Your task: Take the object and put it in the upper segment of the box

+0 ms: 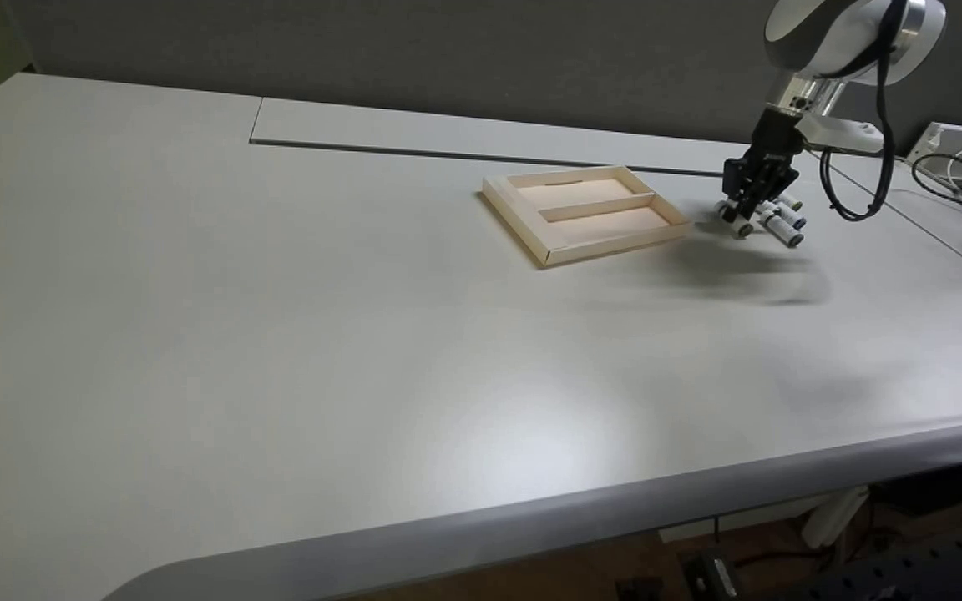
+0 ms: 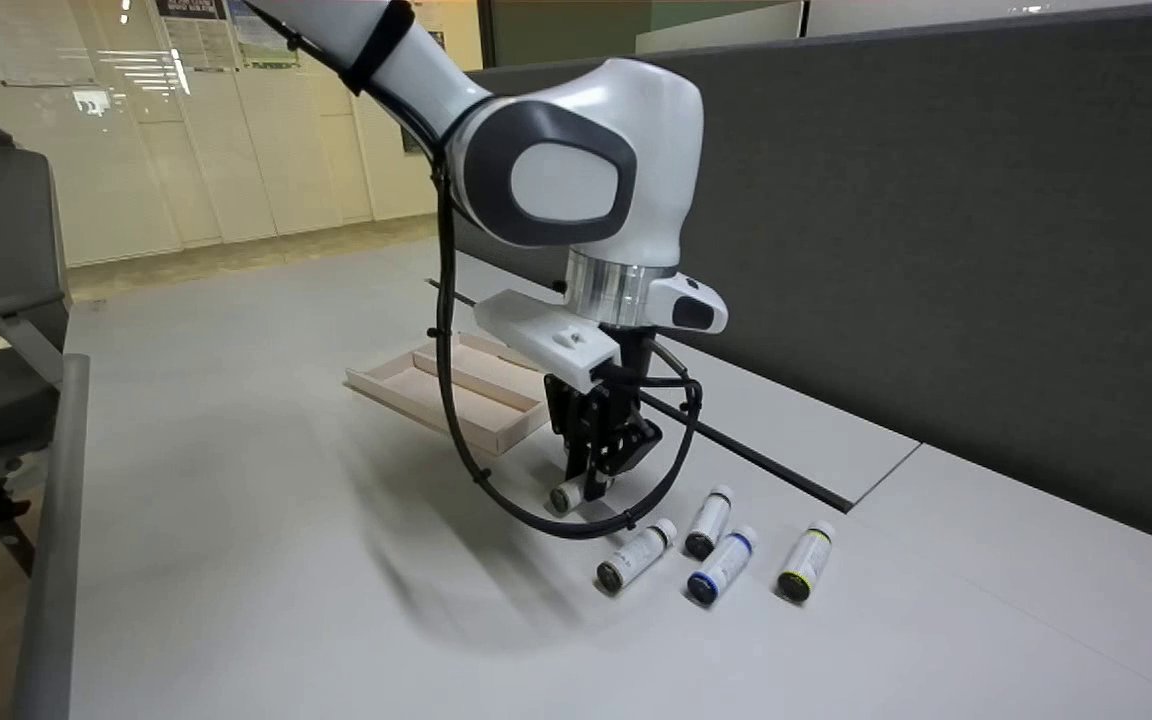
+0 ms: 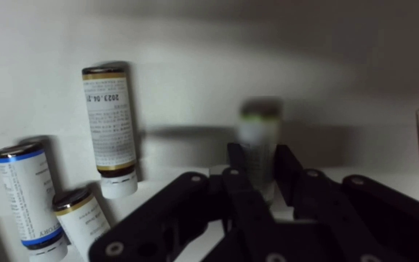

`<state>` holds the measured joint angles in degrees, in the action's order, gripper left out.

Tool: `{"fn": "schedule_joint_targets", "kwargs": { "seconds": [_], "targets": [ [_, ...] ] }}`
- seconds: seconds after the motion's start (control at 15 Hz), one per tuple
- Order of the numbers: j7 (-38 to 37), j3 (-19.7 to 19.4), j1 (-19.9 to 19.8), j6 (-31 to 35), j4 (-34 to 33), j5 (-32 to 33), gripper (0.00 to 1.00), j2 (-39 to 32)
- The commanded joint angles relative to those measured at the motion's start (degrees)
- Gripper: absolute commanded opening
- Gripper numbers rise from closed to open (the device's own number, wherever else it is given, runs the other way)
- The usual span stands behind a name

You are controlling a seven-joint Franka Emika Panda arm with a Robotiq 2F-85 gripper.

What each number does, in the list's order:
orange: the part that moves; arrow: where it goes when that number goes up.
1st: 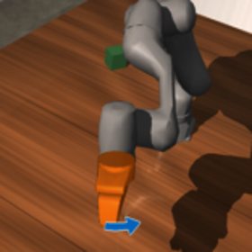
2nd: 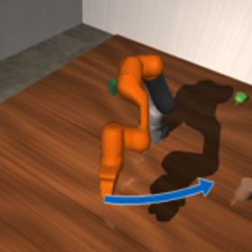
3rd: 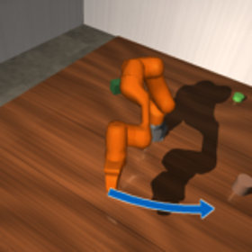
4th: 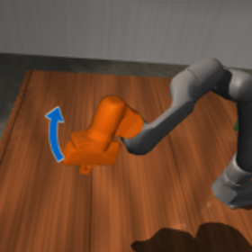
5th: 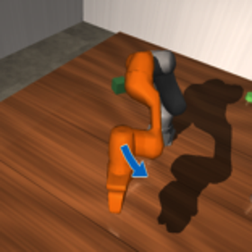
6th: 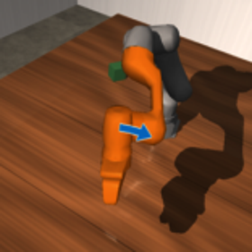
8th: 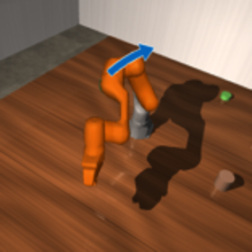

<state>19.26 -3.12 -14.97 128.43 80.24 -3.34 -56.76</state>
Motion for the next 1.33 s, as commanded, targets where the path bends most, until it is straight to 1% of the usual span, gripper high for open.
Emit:
{"fn": "schedule_joint_targets", "kwargs": {
  "seconds": [0.0, 0.2, 0.6, 0.93, 1.27],
  "targets": [
    [-2.1, 0.9, 0.1, -5.0, -4.0, 0.4, 0.07, -0.6],
    [-2.3, 1.8, 0.8, -7.1, -6.2, 0.1, 0.07, -0.5],
    [-3.1, 3.4, 5.0, -6.1, -9.5, 0.8, 0.07, -0.6],
    [-3.9, 4.1, 8.6, -4.7, -10.4, 1.0, 0.07, -0.6],
    [-3.7, 4.7, 9.9, -4.7, -10.6, 0.7, 0.07, -1.7]
  ]
}}
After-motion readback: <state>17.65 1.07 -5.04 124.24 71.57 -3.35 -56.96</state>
